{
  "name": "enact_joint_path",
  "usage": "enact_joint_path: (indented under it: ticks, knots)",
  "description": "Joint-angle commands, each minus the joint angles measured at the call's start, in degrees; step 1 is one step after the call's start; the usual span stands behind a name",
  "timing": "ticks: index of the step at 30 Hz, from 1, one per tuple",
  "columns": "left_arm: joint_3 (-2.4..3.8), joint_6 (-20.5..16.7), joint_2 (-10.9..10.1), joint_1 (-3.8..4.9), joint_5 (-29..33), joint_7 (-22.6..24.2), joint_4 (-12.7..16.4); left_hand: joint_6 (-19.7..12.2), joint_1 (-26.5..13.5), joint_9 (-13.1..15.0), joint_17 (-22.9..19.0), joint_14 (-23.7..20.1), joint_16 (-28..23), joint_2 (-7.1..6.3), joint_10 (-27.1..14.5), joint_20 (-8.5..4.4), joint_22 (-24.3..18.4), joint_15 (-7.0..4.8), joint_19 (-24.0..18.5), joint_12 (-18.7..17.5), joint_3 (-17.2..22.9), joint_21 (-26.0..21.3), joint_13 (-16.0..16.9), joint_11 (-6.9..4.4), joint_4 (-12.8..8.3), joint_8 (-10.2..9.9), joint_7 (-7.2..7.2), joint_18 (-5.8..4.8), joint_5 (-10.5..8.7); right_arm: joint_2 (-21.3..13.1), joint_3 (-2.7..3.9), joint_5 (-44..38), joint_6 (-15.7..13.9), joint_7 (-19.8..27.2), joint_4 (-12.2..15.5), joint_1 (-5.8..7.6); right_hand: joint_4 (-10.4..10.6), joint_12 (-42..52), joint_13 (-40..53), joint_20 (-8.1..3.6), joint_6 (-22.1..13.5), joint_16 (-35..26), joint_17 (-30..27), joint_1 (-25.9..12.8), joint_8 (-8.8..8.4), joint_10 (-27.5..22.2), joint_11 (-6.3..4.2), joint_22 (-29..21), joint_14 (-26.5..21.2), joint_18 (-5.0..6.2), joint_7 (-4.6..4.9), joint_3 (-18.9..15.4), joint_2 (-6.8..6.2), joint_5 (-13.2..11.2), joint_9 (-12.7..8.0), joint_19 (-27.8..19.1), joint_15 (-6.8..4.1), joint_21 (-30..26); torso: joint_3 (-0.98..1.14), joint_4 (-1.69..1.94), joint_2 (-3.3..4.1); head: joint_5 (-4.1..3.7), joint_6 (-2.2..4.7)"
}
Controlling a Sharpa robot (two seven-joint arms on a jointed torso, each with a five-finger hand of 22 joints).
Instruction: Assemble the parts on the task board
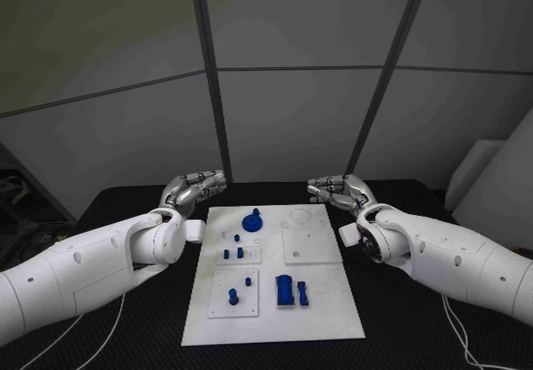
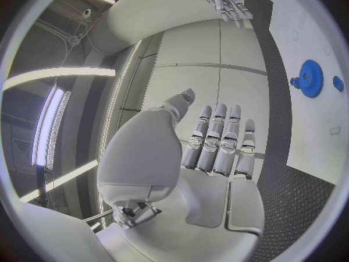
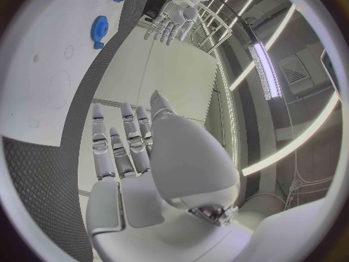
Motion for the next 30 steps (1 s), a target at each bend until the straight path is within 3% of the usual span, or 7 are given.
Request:
enact_joint_path:
  ticks: [1,10,13,14,17,18,30]
  knots:
    - [-0.02,-0.87,-0.20,-0.07,-0.46,0.08,0.81,-16.51,-22.50,-2.60,-2.53,-15.50,-3.43,2.67,-17.41,-4.78,-6.07,-2.87,-8.12,-2.40,-6.60,-2.10,-2.47,-3.17,-1.30,-2.60,-2.41,-3.28,-2.64,-0.42,-0.13,0.36,-1.32,0.16,1.20,-0.03,-4.13,-2.62,-2.60,-4.48,-16.24,-1.41,-3.26,-26.50,-2.60,-18.13,-2.73,-5.00,-7.94,-2.94,-3.19,2.01,0.07,-3.41,-2.33,-13.73,-2.83,-2.59,0.08,0.25,-0.55,0.05,0.06]
    - [-0.43,-10.89,-0.90,-1.50,-2.66,1.45,7.96,-27.52,-37.52,-2.60,-2.53,-25.86,-3.43,8.35,-29.04,-8.07,-10.14,-4.79,-13.45,-2.40,-10.99,-2.10,-2.47,-5.30,-1.30,-2.60,-7.57,-6.04,-8.29,-4.21,-1.84,9.02,-11.12,4.16,11.23,-0.49,-6.86,-2.62,-2.60,-7.51,-27.12,-1.41,-3.26,-44.25,-2.60,-30.29,-4.57,-8.35,-13.30,-4.53,-5.31,2.01,0.07,-5.69,-7.32,-22.93,-4.71,-8.23,0.65,1.87,-3.64,0.33,0.63]
    - [-0.65,-16.30,-1.28,-2.28,-3.85,2.19,11.81,-30.61,-41.67,-2.60,-2.53,-28.71,-3.43,8.35,-32.27,-8.99,-11.26,-9.01,-14.88,-2.40,-12.23,-2.10,-2.47,-5.88,-1.30,-2.60,-7.57,-6.07,-8.29,-6.27,-2.77,13.74,-16.47,6.33,16.69,-0.74,-7.67,-2.62,-2.60,-8.35,-30.17,-1.41,-3.26,-49.21,-2.60,-33.68,-8.64,-9.28,-14.77,-5.16,-5.91,2.01,0.07,-6.34,-7.32,-25.51,-8.94,-8.23,0.68,1.96,-3.80,0.34,0.66]
    - [-0.70,-17.59,-1.37,-2.46,-4.13,2.37,12.74,-31.43,-42.80,-2.60,-2.53,-29.50,-3.43,8.35,-33.13,-9.30,-11.56,-9.01,-15.23,-2.40,-12.55,-2.10,-2.47,-9.97,-1.30,-2.60,-7.57,-6.08,-8.29,-6.76,-2.99,14.88,-17.76,6.86,18.01,-0.80,-7.79,-2.62,-2.60,-8.56,-30.96,-1.41,-3.26,-50.52,-2.60,-34.59,-8.64,-9.54,-15.17,-5.17,-10.07,2.01,0.07,-6.49,-7.32,-26.19,-8.94,-8.23,0.68,1.96,-3.80,0.34,0.66]
    - [-0.84,-20.87,-1.60,-2.93,-4.85,2.82,15.08,-33.54,-45.66,-2.60,-2.53,-31.49,-3.43,8.35,-35.37,-9.91,-12.34,-9.01,-16.23,-2.40,-13.39,-2.10,-2.47,-9.97,-1.30,-2.60,-7.57,-6.19,-8.29,-8.03,-3.56,17.78,-21.03,8.19,21.36,-0.95,-8.33,-2.62,-2.60,-9.11,-33.02,-1.41,-3.26,-53.90,-2.60,-36.88,-8.64,-10.17,-16.19,-5.78,-10.07,2.01,0.07,-10.75,-7.32,-27.94,-8.94,-8.23,0.68,1.96,-3.80,0.34,0.66]
    - [-0.89,-22.10,-1.69,-3.11,-5.12,2.99,15.96,-34.71,-47.28,-2.60,-2.53,-32.60,-3.43,8.35,-36.61,-10.24,-12.77,-9.01,-16.87,-2.40,-13.86,-2.10,-2.47,-9.97,-1.30,-2.60,-7.57,-10.92,-8.29,-8.51,-3.78,18.87,-22.27,8.70,22.63,-1.01,-8.55,-2.62,-2.60,-9.40,-34.07,-1.41,-3.26,-55.58,-2.60,-38.06,-8.64,-10.49,-16.63,-5.79,-10.07,2.01,0.07,-10.75,-7.32,-28.81,-8.94,-8.23,0.68,1.96,-3.80,0.34,0.66]
    - [-0.99,-24.60,-1.87,-3.46,-5.67,3.33,17.74,-41.32,-56.22,-2.60,-2.53,-38.79,-3.43,8.35,-43.53,-15.12,-19.07,-9.01,-20.22,-2.40,-16.42,-2.10,-2.47,-9.97,-1.30,-2.60,-7.57,-10.92,-8.29,-9.51,-4.23,21.17,-24.87,9.76,25.29,-1.13,-12.99,-2.62,-2.60,-14.17,-40.58,-1.41,-3.26,-66.24,-2.60,-45.31,-8.64,-15.79,-19.74,-9.81,-10.07,2.01,0.07,-10.75,-7.32,-34.17,-8.94,-8.23,0.68,1.96,-3.80,0.34,0.66]
